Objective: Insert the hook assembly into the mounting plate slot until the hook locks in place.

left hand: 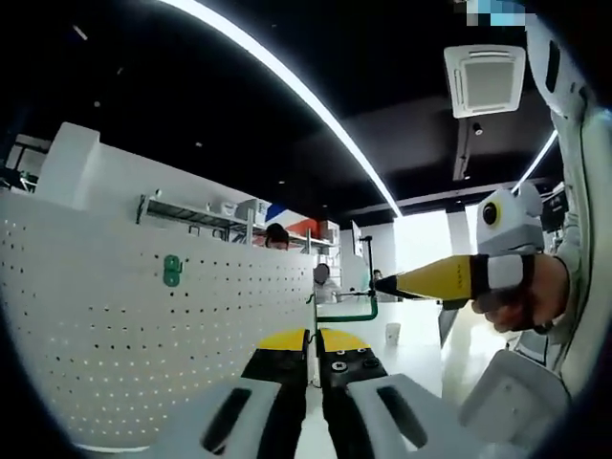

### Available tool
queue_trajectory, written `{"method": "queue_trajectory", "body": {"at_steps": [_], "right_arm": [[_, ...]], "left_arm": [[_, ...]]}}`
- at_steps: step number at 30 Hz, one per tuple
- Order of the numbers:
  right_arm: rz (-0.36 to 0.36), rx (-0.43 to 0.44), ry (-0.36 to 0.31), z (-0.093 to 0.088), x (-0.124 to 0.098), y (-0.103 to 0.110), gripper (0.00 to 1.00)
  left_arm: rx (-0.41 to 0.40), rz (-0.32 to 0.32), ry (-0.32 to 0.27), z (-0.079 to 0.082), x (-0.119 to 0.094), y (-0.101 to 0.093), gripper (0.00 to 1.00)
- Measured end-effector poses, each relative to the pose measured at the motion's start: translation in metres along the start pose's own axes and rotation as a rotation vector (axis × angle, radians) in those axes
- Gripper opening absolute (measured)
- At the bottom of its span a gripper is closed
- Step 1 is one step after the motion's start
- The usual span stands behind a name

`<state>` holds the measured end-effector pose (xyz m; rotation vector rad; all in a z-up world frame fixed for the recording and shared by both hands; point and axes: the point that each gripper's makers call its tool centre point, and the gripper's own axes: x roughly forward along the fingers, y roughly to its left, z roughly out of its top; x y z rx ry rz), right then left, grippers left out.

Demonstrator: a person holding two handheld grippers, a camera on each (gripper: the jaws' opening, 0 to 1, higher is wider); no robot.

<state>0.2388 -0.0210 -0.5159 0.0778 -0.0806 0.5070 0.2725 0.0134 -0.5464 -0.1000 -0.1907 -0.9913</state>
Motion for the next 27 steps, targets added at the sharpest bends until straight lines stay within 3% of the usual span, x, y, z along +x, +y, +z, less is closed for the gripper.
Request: {"method": "queue_trajectory", "body": {"at_steps": [27], "right_arm": [[0.052,0.026,0.001,0.005,0.007,0.013,0.14]], "left_arm": [[0.002,-0.062,-0.052,0.023,0.005,-0.025,0.03]]}}
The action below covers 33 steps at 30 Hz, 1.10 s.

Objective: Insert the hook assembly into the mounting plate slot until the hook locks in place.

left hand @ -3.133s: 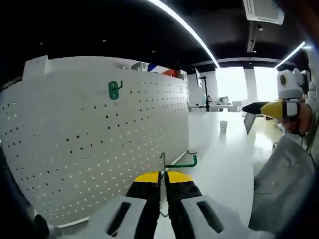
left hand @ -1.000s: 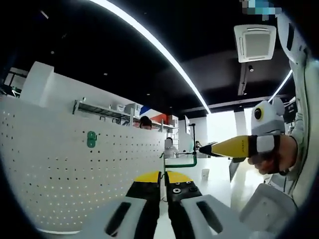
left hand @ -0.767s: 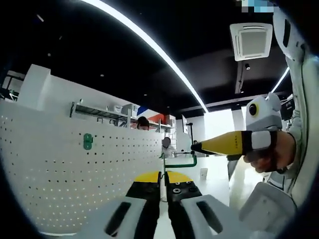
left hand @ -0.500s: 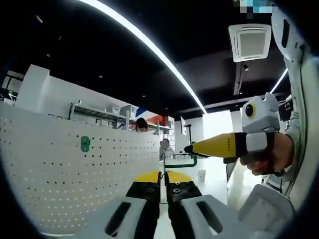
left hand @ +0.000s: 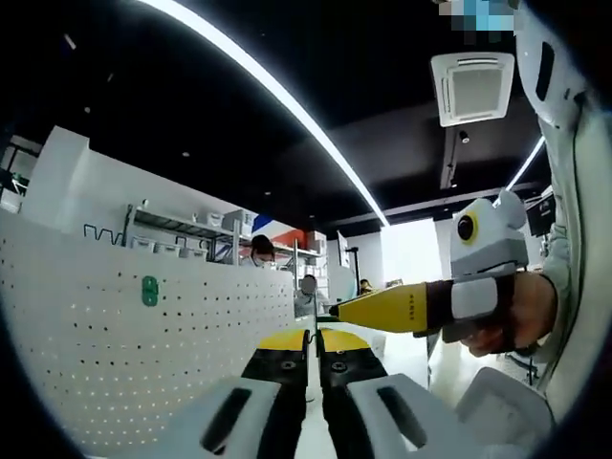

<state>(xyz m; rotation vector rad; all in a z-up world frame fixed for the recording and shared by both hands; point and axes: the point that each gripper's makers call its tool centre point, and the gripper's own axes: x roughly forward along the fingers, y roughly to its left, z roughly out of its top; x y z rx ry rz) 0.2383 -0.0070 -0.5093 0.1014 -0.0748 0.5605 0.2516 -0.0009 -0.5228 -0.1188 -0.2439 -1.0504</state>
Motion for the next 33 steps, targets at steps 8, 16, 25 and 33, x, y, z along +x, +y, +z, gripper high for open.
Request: {"method": "queue_trajectory", "body": {"at_steps": [8,16,25,33], "right_arm": [[0.006,0.005,-0.009,0.0033,0.0022,0.0004,0.09],[0.021,0.057,-0.022,0.0053,0.0035,0.0011,0.06],[0.029,0.065,-0.031,0.0056,0.0037,0.0028,0.02],[0.038,-0.017,-0.022,0.0061,0.0030,0.0062,0.01]], "left_arm": [[0.006,-0.002,-0.007,0.0044,0.0008,-0.0043,0.03],[0.023,0.004,-0.009,0.0076,-0.0007,-0.0055,0.03],[0.034,0.018,-0.009,0.0085,-0.0008,-0.0068,0.03],[0.062,0.025,-0.008,0.0087,-0.0009,-0.0079,0.03]]}}
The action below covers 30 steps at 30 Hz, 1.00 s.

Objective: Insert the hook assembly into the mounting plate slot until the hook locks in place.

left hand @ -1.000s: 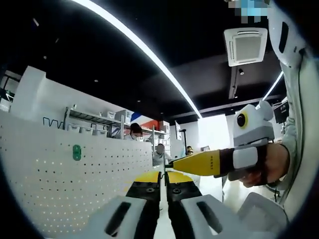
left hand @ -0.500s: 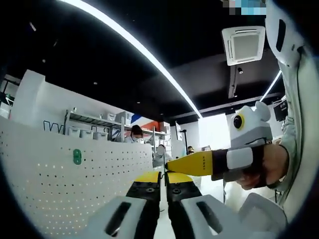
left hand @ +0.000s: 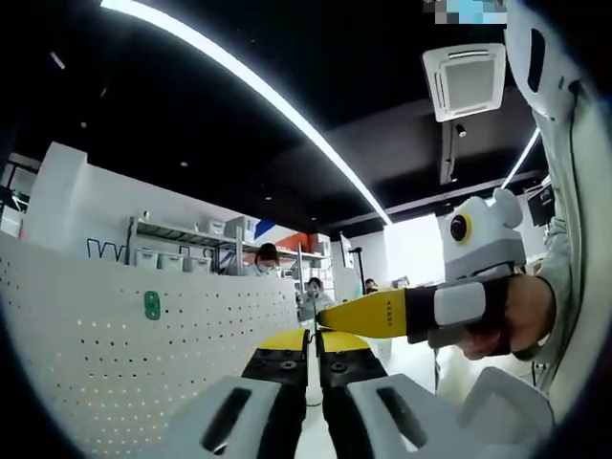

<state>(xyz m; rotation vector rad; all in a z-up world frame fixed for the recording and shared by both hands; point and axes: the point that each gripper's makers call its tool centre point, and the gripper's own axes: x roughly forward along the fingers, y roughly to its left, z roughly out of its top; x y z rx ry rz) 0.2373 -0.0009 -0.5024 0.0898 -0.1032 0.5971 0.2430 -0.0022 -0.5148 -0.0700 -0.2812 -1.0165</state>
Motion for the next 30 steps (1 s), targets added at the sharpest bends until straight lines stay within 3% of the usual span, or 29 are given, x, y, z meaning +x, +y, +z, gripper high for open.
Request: {"method": "queue_trajectory", "body": {"at_steps": [12,30], "right_arm": [[0.013,-0.021,0.014,-0.0024,0.0001,0.0012,0.01],[0.008,0.011,0.004,-0.0014,0.0002,-0.0001,0.01]], "left_arm": [[0.006,0.015,0.013,-0.0017,0.0000,-0.0012,0.05],[-0.010,0.054,0.037,-0.0088,-0.0042,0.0038,0.25]]}}
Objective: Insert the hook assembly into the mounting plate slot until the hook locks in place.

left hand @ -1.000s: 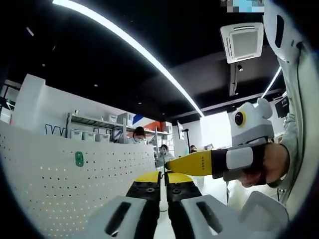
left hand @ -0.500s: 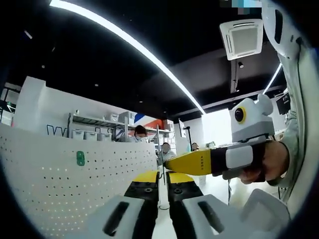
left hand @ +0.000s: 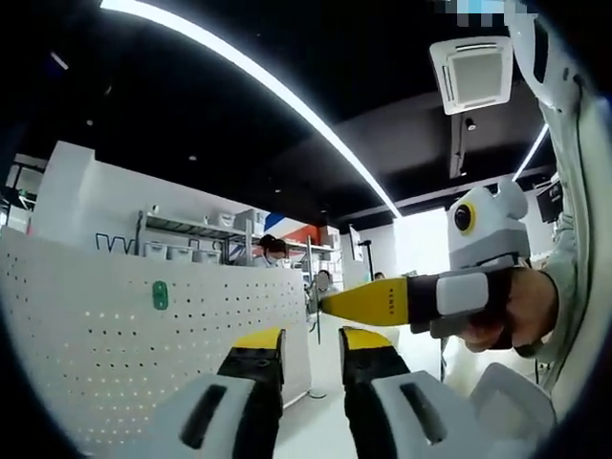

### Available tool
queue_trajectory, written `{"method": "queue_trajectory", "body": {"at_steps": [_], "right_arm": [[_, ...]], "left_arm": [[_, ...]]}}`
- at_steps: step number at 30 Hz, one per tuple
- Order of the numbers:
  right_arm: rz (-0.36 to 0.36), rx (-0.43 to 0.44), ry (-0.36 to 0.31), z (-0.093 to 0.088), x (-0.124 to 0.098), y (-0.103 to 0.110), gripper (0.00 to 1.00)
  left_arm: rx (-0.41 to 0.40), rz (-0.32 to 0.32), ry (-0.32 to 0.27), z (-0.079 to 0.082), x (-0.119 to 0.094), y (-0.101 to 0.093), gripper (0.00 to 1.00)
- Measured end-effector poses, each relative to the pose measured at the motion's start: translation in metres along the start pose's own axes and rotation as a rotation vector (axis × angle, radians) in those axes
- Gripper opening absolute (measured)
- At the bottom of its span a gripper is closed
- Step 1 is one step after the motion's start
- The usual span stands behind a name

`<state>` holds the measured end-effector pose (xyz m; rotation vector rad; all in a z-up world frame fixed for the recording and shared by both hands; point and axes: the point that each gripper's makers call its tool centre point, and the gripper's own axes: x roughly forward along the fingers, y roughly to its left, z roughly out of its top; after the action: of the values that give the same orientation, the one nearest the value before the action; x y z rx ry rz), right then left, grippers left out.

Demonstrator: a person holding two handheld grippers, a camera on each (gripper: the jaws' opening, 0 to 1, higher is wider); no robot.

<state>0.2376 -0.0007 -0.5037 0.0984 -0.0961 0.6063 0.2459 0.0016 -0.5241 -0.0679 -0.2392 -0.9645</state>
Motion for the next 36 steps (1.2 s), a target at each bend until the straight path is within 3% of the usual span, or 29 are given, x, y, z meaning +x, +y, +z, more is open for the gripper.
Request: {"method": "queue_trajectory", "body": {"at_steps": [9,15,23,36], "right_arm": [[-0.001,0.009,-0.002,0.000,0.001,0.000,0.01],[-0.003,0.005,-0.006,0.002,0.002,-0.001,0.01],[-0.006,-0.001,-0.009,0.003,0.005,-0.004,0.01],[-0.071,-0.012,-0.033,0.016,0.012,-0.037,0.01]], "left_arm": [[-0.002,0.030,0.018,-0.004,-0.004,0.004,0.36],[0.013,0.074,0.042,-0.010,-0.011,0.009,0.48],[0.024,0.117,0.076,-0.024,-0.026,0.015,0.52],[0.083,0.132,0.142,-0.045,-0.045,0.005,0.58]]}}
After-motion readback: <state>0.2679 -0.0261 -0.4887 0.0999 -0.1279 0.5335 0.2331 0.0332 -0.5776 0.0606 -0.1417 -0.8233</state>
